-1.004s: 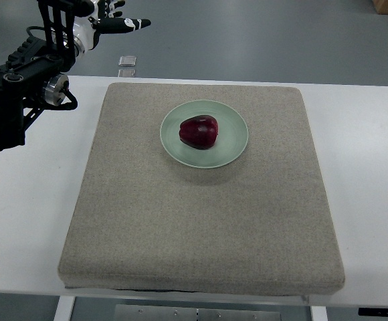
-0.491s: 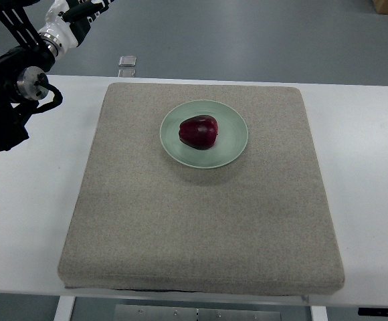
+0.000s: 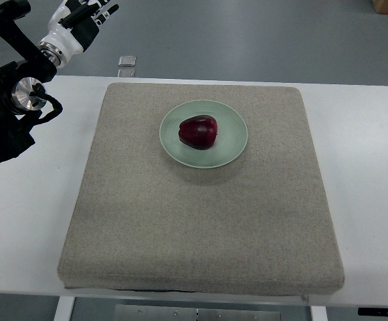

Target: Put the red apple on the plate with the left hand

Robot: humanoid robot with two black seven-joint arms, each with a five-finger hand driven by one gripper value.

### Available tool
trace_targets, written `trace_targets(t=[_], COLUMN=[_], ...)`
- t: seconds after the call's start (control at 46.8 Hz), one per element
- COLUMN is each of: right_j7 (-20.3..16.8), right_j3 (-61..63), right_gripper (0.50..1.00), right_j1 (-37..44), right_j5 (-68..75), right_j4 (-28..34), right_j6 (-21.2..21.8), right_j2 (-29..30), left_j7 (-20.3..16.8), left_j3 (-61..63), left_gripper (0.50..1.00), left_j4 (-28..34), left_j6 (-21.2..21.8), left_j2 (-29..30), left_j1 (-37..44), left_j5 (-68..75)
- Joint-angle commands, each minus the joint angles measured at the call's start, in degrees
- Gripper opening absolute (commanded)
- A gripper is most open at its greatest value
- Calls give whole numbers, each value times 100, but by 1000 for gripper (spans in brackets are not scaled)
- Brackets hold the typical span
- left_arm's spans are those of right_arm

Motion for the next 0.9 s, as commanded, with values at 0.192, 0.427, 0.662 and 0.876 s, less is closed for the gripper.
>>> trace_targets(t=[0.192,0.427,0.662,0.876], right_j7=[0,0,0,0], right_j3=[0,0,0,0], right_gripper=[932,932,932,932], right_j1=[0,0,0,0], right_j5=[0,0,0,0], right_j4=[0,0,0,0], right_j6=[-5,4,4,4], right_j2=[0,0,0,0], left_j7=[-9,-17,-17,-35], left_j3=[-84,-225,-233,-233], left_gripper=[990,992,992,992], left_j4=[-57,-48,-48,-39], left_j6=[-94,-103,-103,-94], left_j2=[-3,-3,-3,-90], left_j1=[120,304,287,269], left_j5=[-234,-155,-155,-146])
